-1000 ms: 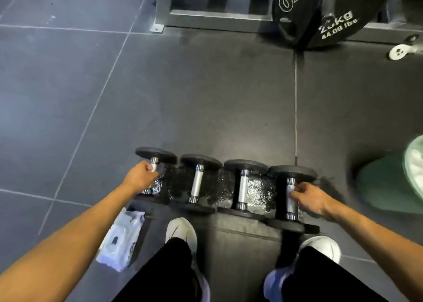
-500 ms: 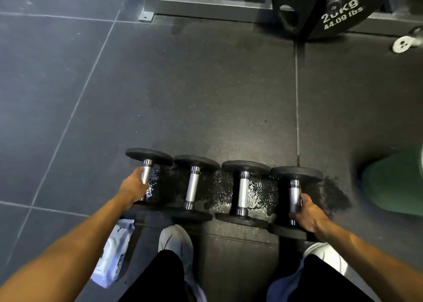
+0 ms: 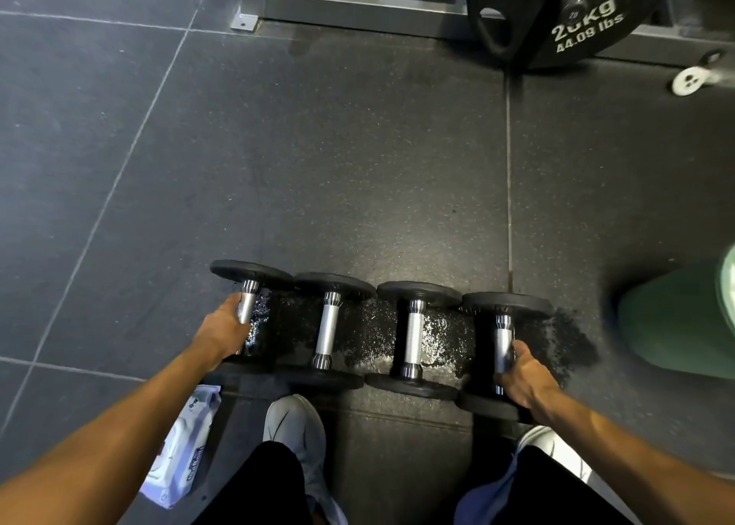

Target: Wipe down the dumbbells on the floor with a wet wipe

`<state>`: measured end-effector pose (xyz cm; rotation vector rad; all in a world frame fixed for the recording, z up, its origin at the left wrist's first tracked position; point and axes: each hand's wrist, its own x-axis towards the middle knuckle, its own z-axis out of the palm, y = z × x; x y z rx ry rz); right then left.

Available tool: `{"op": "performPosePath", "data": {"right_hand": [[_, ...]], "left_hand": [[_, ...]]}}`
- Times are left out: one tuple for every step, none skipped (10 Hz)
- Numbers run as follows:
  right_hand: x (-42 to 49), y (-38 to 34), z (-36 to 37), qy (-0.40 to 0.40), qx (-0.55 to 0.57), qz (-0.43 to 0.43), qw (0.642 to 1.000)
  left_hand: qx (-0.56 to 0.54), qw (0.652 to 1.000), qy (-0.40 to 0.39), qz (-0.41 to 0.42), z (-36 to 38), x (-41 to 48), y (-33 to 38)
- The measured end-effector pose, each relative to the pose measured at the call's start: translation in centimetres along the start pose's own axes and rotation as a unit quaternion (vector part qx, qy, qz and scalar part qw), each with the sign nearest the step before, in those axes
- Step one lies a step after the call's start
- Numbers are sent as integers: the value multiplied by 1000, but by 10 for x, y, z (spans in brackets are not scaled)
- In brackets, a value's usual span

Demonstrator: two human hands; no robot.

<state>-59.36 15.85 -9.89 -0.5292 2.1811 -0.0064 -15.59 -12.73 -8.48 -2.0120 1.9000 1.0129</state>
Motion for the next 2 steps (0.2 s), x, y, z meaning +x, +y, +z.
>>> {"op": "performPosePath", "data": {"right_hand": [[-1,-2,-4,2,-7,-19,1000],[-13,-15,-19,-7,11,-14,1000]], "left_hand": [[9,999,-39,-9,2,1,4],[-18,997,-71,-16,-1,-1,7]]}}
